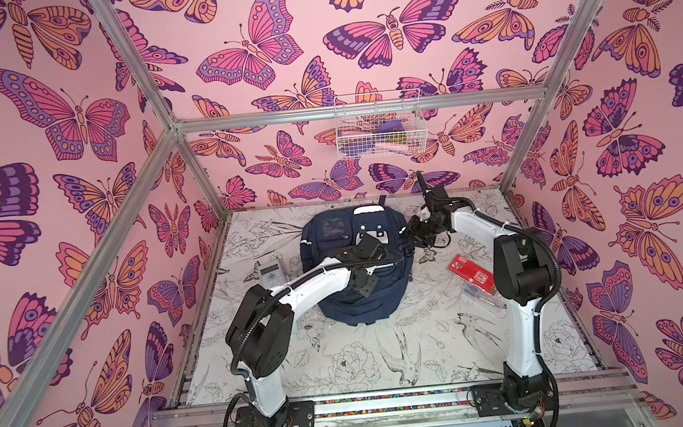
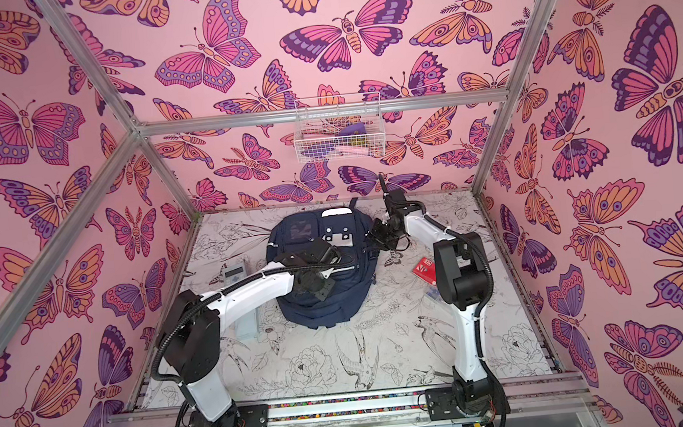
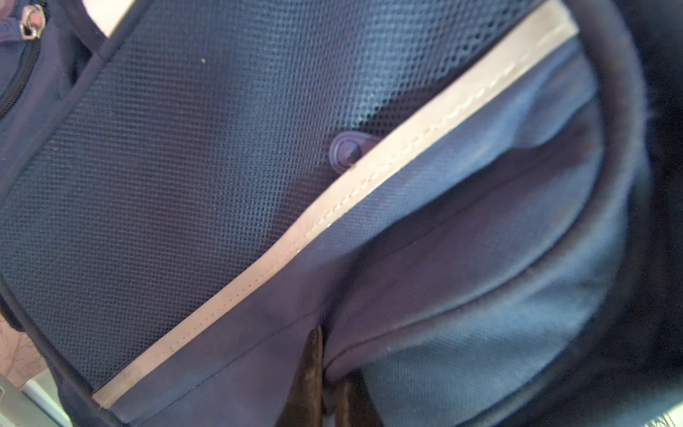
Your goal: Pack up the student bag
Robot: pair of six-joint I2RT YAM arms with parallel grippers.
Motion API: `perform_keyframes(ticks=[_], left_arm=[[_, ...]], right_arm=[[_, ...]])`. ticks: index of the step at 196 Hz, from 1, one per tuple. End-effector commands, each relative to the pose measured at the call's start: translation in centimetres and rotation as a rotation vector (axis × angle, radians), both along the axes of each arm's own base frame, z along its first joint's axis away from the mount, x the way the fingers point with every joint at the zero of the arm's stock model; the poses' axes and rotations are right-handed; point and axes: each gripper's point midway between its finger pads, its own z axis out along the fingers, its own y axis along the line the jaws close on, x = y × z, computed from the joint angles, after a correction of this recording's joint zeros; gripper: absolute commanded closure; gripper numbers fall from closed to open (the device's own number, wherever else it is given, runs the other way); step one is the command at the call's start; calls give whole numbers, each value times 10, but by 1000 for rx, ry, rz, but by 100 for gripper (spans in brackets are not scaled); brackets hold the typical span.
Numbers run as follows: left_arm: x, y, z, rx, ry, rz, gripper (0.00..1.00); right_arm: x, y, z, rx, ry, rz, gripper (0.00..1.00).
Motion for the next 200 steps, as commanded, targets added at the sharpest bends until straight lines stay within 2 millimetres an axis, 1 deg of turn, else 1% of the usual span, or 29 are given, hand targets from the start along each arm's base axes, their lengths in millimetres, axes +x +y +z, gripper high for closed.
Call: perform_keyframes(ticks=[1,30,47,57,63,73,79,100,116,155,200], left_arm=[[-1,10,3,7,-13,26,100],[1,10,2,3,-19,31,100],[2,8,4,-8,-24,34,100],[2,7,4,-18,-22,32,100],[1,6,5,-22,-21,31,100],[1,6,4,-24,-19,30,100],[0,6,3,-21,-15,27,100],[-1,6,2,-21,-13,21,100],[-1,7,3,-22,-14,22,100],[-3,10,6,-37,-15,32,100],[-6,11,2,-39,-4,37,100]], right_arm=[[6,2,-18,102,38,-56,60],[3,2,-19,98,38,-35,54],[2,7,-21,119,37,6,48],[5,9,-23,136,29,25,47],[4,14,-22,170,28,44,50],[5,13,-21,188,29,45,57],[6,13,-17,199,16,46,61],[2,13,-5,216,-31,54,62],[0,14,-1,233,-41,61,64],[-4,13,0,256,-48,59,74],[-11,5,4,222,-64,57,84]])
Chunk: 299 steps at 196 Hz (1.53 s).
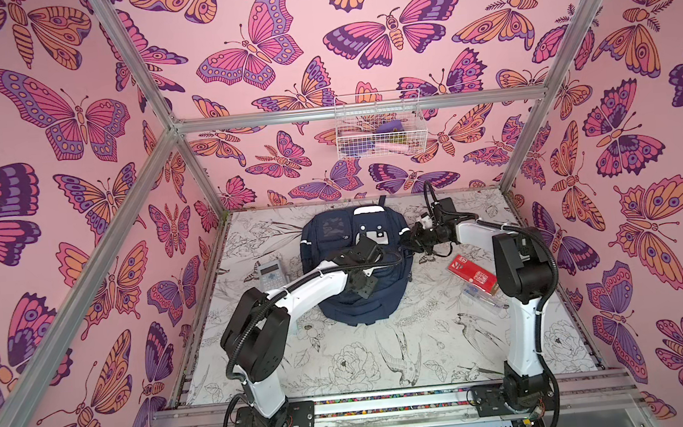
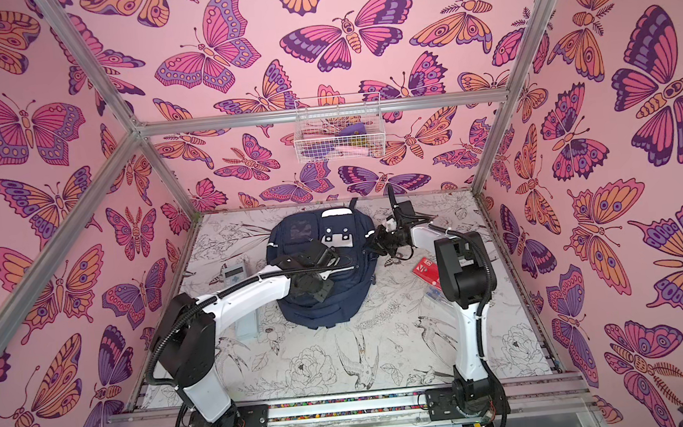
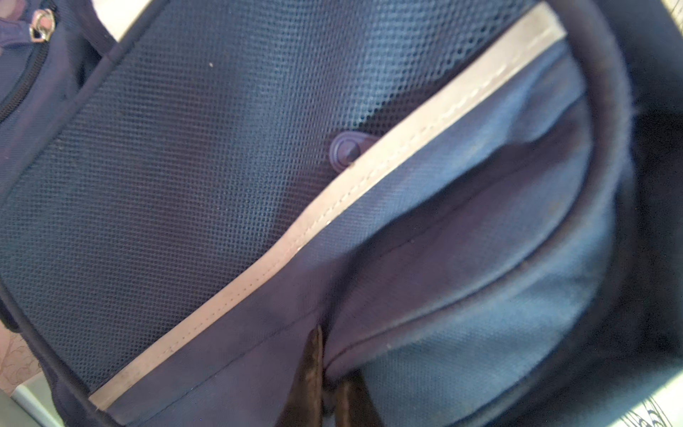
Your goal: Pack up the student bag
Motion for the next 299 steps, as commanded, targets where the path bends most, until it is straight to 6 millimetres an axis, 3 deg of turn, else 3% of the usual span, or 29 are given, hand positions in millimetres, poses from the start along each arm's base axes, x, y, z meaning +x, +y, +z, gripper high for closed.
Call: perform_keyframes(ticks=[1,36,72,87,120,145,165,212,232,257,284,299], left_arm=[[-5,10,1,-8,15,38,100],[-8,11,-3,-9,26,42,100],[-9,10,-4,-15,33,42,100],[-9,11,-4,-13,34,44,100],[-12,12,-5,-14,39,37,100],[-15,12,-6,-13,47,21,100],[-15,11,-5,-14,45,10,100],[-15,11,-5,-15,47,5,100],[-15,10,-5,-17,47,6,100],[-16,9,-5,-25,54,4,100],[-14,8,-6,-25,55,6,100],[-14,6,-4,-47,64,11,100]], right_arm=[[-5,-5,13,-13,-30,7,84],[-7,-9,16,-46,-42,19,92],[-7,-11,33,-76,-116,38,99],[-10,-14,39,-110,-148,55,96],[-11,-27,32,-226,-158,65,88],[-14,-27,27,-254,-154,82,89],[-17,-25,25,-287,-154,98,81],[-19,-25,26,-322,-157,115,78],[-19,-24,28,-318,-162,120,85],[-18,-24,32,-322,-172,115,85],[-21,-21,41,-312,-188,120,99],[-25,-16,51,-310,-216,128,100]])
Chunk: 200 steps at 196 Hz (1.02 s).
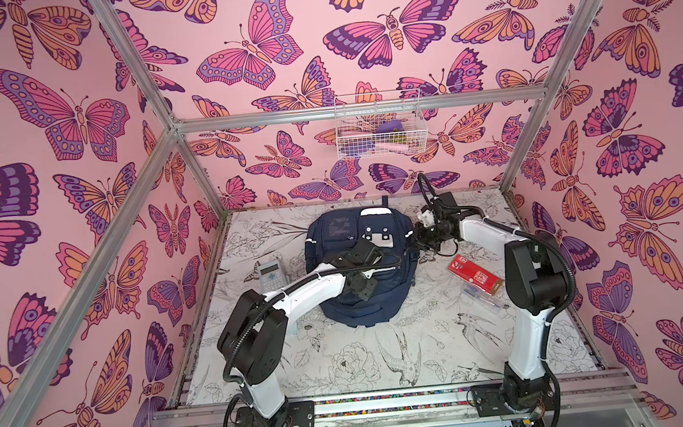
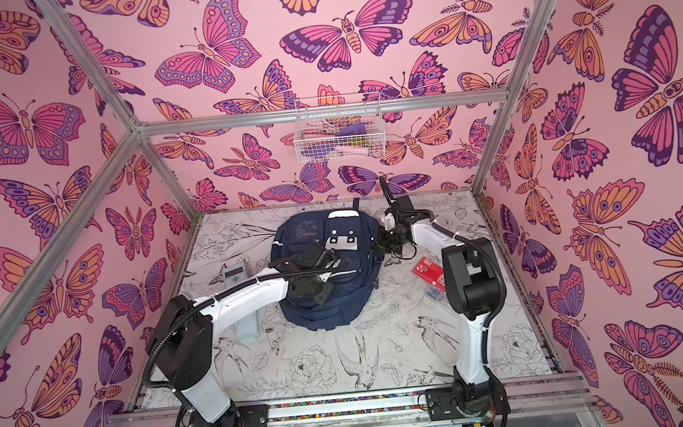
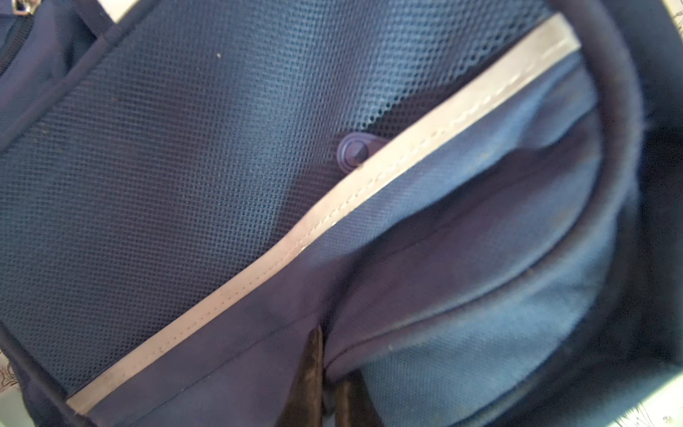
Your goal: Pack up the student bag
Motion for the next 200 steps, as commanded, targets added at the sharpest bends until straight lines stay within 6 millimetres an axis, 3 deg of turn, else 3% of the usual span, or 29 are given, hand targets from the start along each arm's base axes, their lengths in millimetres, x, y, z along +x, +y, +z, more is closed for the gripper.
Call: perform_keyframes(ticks=[1,39,91,97,102,124,147,200], left_arm=[[-6,10,-2,-6,48,38,100],[-2,-1,22,-241,169,151,100],[7,-11,60,-540,303,267,100],[8,-12,66,-569,305,272,100],[8,-13,68,-588,307,274,100],[12,-12,79,-632,295,290,100],[14,-10,82,-656,291,309,100],[9,-20,74,-648,318,279,100]], right_arm=[[-7,1,26,-25,-54,20,100],[-33,21,52,-40,-211,86,100],[-65,23,65,-48,-335,85,100],[-68,23,60,-63,-331,91,100],[-73,23,72,-61,-364,91,100],[-84,19,79,-64,-394,90,100],[-96,22,88,-30,-410,101,100],[-141,59,117,44,-470,158,100]])
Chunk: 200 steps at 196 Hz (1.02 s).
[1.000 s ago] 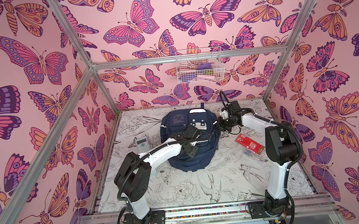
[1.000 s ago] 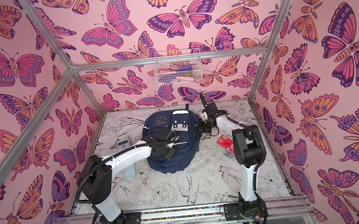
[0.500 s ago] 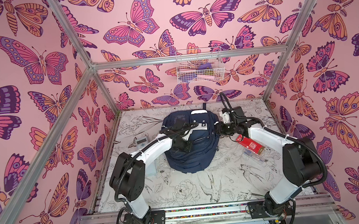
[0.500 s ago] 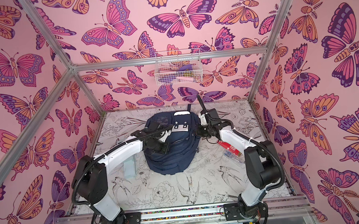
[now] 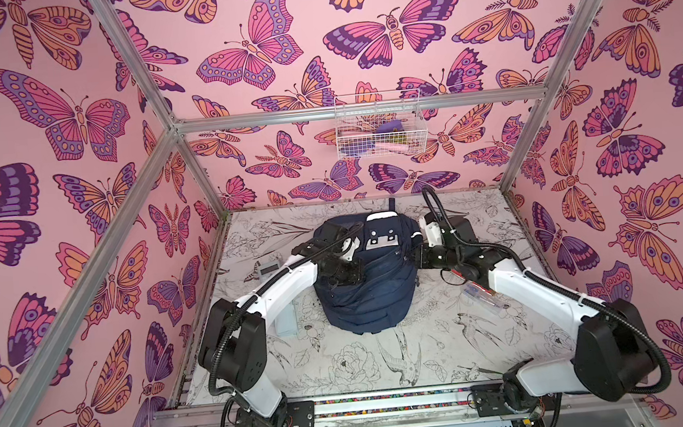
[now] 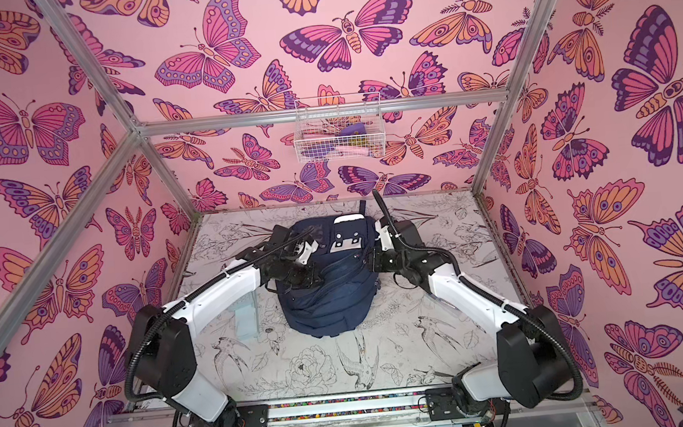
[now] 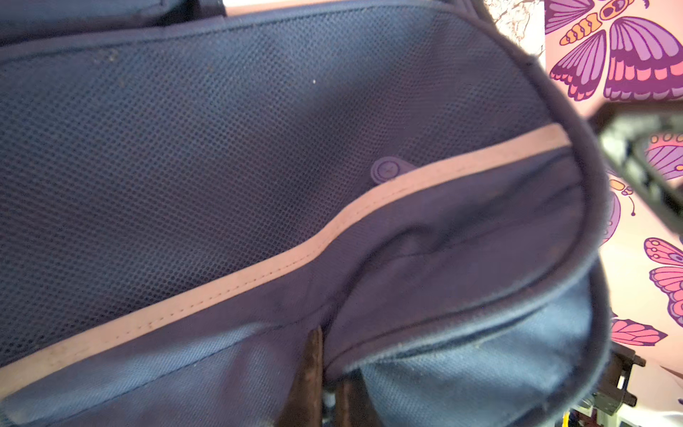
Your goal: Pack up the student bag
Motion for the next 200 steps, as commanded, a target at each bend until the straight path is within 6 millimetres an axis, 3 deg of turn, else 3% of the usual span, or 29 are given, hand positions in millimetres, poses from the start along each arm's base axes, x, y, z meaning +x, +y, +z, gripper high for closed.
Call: perform_keyframes(ticks=[1,33,76,91,110,136,148,162,177,192,200], left_arm=[[13,-18,22,-109,-59,6,100],[5,-28,6,-65,-55,-34,100],[11,-42,6,-65,-41,-15,100],[14,-47,10,-70,-56,-15,100],[17,-43,13,-55,-79,0,94],[12,-32,13,-26,-107,8,100],[8,-30,14,-31,-105,-2,90],[1,-27,11,-28,-102,-13,66],[-6,-15,1,14,-91,-3,52],[-14,1,-10,63,-73,7,20],[-19,9,-15,85,-59,10,13]], right_arm=[[-31,29,25,95,-18,88,100],[-55,44,43,167,-42,109,100],[-86,65,24,130,0,172,100],[-85,60,11,105,24,141,100],[-78,39,-2,41,37,40,100],[-84,35,-3,66,50,59,100],[-89,32,-8,47,75,61,100],[-91,26,-12,33,85,46,100],[-90,18,-16,39,86,14,100],[-89,13,-17,53,85,-5,100],[-89,12,-18,56,87,-10,100]])
